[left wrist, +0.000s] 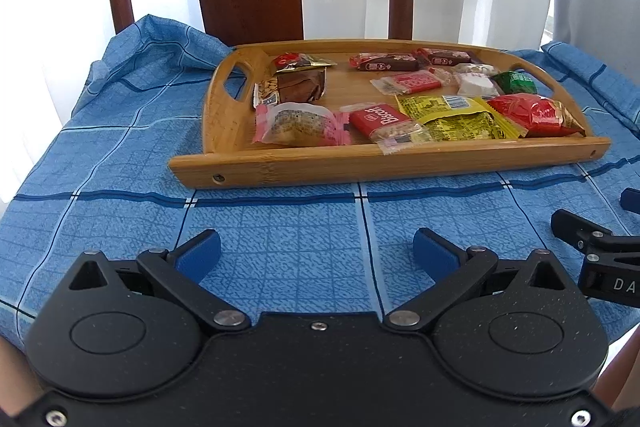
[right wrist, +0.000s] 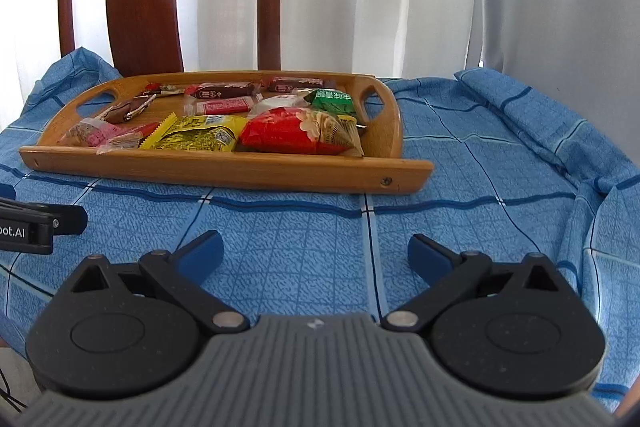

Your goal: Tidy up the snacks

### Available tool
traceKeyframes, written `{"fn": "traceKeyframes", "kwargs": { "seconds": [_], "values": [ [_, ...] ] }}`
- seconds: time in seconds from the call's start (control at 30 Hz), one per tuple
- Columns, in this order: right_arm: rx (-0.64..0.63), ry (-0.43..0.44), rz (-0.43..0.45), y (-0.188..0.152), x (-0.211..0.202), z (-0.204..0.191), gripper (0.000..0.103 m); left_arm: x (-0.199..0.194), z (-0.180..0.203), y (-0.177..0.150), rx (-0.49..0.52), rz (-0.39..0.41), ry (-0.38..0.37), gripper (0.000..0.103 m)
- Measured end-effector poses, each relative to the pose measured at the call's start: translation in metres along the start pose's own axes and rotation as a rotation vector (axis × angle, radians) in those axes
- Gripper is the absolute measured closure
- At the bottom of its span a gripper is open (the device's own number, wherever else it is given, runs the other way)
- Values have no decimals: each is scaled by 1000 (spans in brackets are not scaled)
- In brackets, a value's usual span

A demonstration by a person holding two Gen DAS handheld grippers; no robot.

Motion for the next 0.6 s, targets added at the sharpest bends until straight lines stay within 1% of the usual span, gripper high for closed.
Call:
{"fn": "traceKeyframes", "kwargs": {
  "seconds": [0.6],
  "values": [
    [-7, -3, 4, -1, -2, 0, 0, -1, 1, -1, -1, 14, -15, 0]
  ]
}}
Point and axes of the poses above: each gripper's, at about its wrist camera, not at the fingertips, and x roughly the way its jaws point, z to its right, y to its top, the point moved 7 cm from there along x, roughly the way its jaws point, and after that the axes turned 11 degrees about z, right-handed, at the moved point
